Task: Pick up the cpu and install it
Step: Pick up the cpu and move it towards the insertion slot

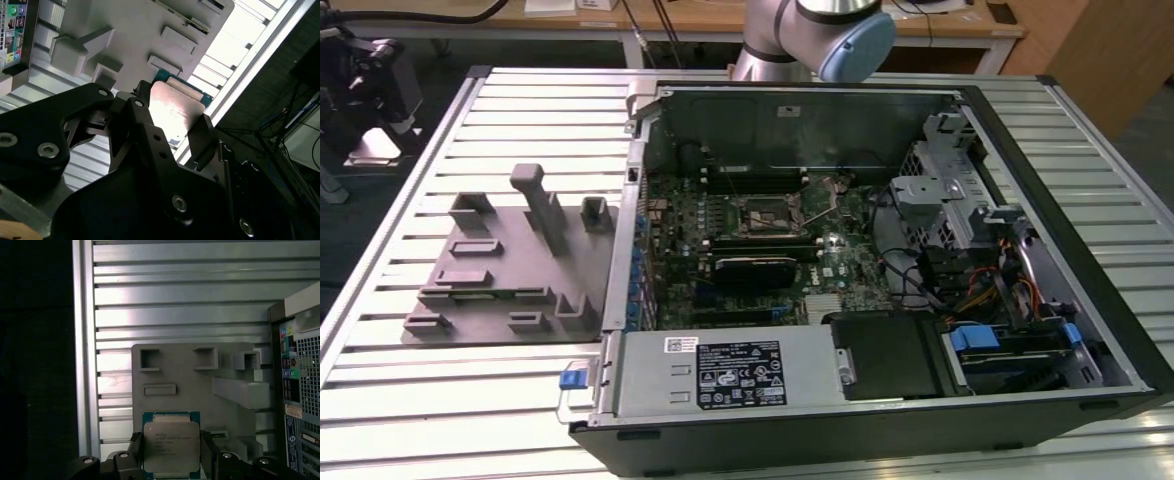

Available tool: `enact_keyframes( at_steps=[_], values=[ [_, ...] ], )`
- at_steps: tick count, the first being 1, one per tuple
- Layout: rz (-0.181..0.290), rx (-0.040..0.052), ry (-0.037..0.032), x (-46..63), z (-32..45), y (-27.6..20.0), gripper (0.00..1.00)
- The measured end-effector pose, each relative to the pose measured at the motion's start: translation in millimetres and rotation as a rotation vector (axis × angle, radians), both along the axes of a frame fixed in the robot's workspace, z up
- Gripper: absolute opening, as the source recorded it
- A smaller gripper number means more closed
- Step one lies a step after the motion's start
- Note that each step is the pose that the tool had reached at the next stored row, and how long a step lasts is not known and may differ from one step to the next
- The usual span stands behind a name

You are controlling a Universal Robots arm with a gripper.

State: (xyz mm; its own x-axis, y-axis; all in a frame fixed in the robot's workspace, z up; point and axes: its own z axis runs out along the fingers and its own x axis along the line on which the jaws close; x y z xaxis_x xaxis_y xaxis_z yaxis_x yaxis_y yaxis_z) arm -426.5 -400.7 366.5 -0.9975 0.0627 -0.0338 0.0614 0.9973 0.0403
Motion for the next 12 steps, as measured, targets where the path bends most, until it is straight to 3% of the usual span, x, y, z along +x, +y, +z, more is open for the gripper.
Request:
enact_keyframes(
  at_steps=[12],
  values=[
    [0.0, 0.0001, -0.0001, 11.2, -0.1, 0.0, 0.54]
  ],
)
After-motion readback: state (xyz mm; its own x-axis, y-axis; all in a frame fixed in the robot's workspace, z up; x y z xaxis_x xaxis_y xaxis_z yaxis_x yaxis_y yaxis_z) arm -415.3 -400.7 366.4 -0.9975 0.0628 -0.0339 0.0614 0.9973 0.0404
